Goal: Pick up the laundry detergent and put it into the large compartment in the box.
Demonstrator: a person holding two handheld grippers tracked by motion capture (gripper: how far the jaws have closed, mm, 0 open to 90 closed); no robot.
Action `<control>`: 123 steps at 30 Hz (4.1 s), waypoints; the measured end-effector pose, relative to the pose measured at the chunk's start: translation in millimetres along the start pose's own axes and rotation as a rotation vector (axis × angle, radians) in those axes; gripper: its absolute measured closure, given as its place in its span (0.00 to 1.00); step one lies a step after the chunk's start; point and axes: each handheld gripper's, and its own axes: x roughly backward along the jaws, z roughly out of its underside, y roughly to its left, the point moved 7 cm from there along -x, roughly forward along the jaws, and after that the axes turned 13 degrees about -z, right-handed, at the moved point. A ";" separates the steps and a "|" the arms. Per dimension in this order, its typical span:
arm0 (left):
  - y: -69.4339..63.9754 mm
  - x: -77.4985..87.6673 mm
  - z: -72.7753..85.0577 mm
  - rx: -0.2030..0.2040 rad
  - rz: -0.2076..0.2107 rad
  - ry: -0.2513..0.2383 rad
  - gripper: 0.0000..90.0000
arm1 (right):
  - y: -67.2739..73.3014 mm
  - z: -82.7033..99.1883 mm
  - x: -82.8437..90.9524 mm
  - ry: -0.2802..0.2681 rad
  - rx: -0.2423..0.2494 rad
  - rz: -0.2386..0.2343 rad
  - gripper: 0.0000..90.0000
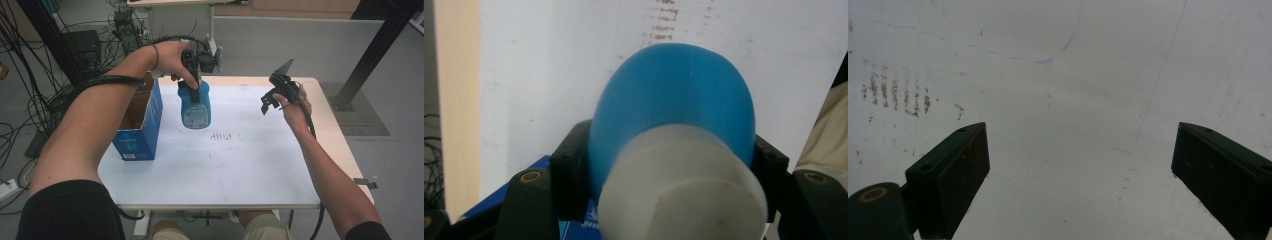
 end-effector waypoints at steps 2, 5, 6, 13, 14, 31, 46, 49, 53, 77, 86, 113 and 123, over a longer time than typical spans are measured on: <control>0.5 10.2 -0.3 0.026 -0.011 0.012 0.41 | 0.6 0.9 0.9 -0.002 0.002 -0.002 0.09; 2.7 23.6 -1.1 0.074 -0.014 0.033 0.41 | 0.2 2.4 2.9 -0.006 0.008 -0.009 0.09; 4.7 29.6 -1.0 0.103 -0.012 0.041 0.41 | 0.1 2.7 3.0 -0.007 0.010 -0.010 0.09; 12.6 63.0 3.6 0.280 -0.021 0.097 0.41 | -0.9 4.7 7.5 -0.013 0.012 -0.021 0.09; 13.8 66.6 4.4 0.302 -0.021 0.105 0.41 | -1.9 5.2 7.9 -0.015 0.019 -0.024 0.09; 49.8 129.6 46.4 0.871 -0.077 0.213 0.41 | -1.2 6.8 9.9 -0.015 0.038 -0.034 0.09; 68.4 167.1 103.7 1.181 -0.119 0.268 0.41 | -0.9 5.3 8.4 -0.008 0.040 -0.032 0.09; 69.2 173.0 113.1 1.225 -0.133 0.278 0.41 | 0.2 4.9 8.4 -0.006 0.042 -0.031 0.09; 71.4 178.2 127.1 1.272 -0.131 0.289 0.41 | 1.0 5.3 9.1 -0.006 0.046 -0.026 0.09; 67.1 125.9 163.8 1.338 -0.083 0.344 0.41 | 4.4 5.5 7.7 -0.003 0.043 -0.014 0.09; 65.3 83.0 168.5 1.332 -0.038 0.368 0.41 | 6.3 4.9 6.2 0.002 0.045 -0.011 0.09; 34.1 -24.5 175.7 1.303 -0.004 0.387 0.41 | 9.7 3.6 0.5 0.017 0.040 0.004 0.09; 22.6 -53.2 173.7 1.284 -0.021 0.396 0.41 | 8.8 2.9 0.4 0.019 0.036 0.009 0.09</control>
